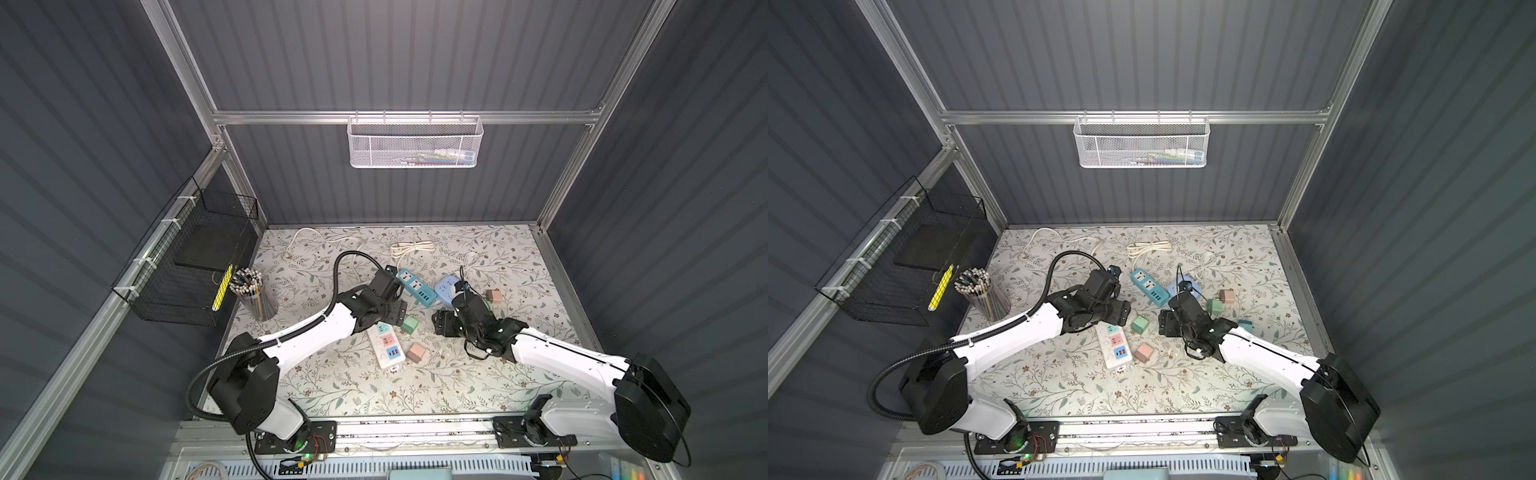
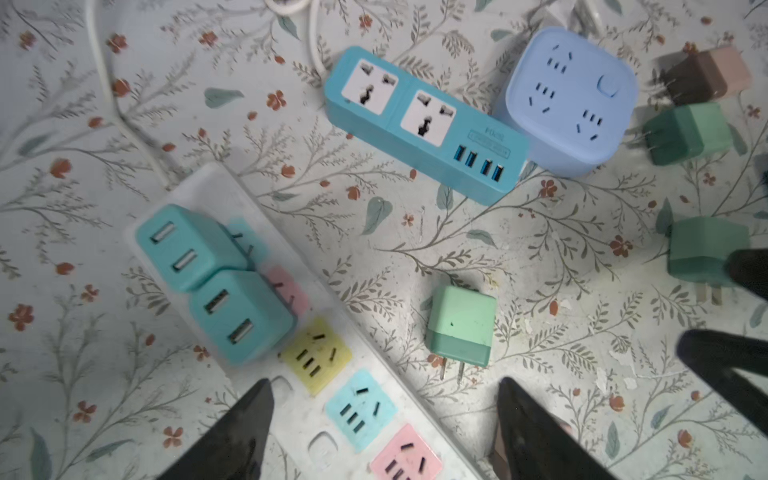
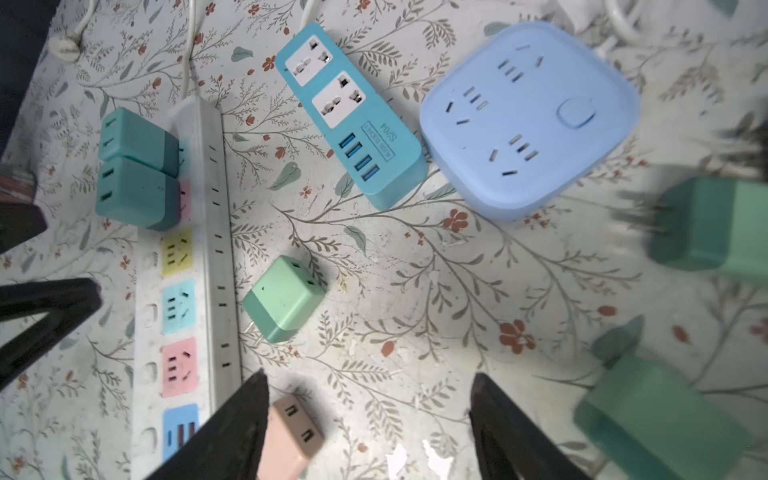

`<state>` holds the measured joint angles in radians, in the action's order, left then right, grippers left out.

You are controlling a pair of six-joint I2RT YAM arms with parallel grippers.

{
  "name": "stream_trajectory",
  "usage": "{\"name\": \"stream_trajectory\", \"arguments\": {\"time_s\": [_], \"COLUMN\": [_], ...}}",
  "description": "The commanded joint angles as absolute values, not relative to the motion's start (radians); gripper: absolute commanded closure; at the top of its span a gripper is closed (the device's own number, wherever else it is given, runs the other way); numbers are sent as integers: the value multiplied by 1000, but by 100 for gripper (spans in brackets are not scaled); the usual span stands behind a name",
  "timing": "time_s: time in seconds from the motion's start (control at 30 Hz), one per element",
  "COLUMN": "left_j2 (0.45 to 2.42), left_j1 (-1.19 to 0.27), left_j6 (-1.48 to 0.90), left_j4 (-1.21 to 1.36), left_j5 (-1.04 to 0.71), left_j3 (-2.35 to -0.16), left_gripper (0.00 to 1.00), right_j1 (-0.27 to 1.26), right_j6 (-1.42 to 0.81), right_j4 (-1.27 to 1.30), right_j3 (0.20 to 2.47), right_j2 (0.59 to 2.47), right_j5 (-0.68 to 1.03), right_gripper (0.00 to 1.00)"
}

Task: Insert the plug
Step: 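Grasp the green cube charger with the left gripper while the right draws back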

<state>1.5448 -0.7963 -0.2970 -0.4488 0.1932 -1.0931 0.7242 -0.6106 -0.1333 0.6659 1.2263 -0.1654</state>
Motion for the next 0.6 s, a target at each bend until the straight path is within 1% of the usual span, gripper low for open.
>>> {"name": "stream_trajectory", "arguments": {"time_s": [0.0, 0.03, 0.07, 0.1, 0.2, 0.27, 0.4, 0.57], "left_j2": [1615, 1634, 1655, 1672, 1740, 1791, 1873, 1945], "left_j1": [-834, -844, -857, -869, -896, -912, -918, -917], "left_j6": [-223, -218, -211, -203, -176, -155, -131, -112], "left_j4": [-569, -580, -587, -591, -613, -639, -653, -659], "left_j5": [166, 172, 173, 176, 178, 180, 174, 197], "left_j3": [-1172, -1185, -1198, -1210, -1254, -1292, -1338, -1374], "left_gripper": [26, 27, 29, 29, 30, 29, 26, 28], "right_j1": [706, 697, 685, 679, 666, 659, 651, 648], "right_j6": [-553, -545, -536, -532, -538, -546, -562, -565], "right_j4": [-135, -154, -174, -185, -185, -187, -192, -198], "right_j3": [628, 631, 637, 634, 609, 593, 571, 560], "right_j2": [1146, 1137, 1130, 1126, 1072, 1057, 1040, 1013], "right_j5": [-160, -152, -144, -143, -138, -137, -137, -133], "right_gripper": [53, 60, 65, 66, 62, 61, 56, 55]}}
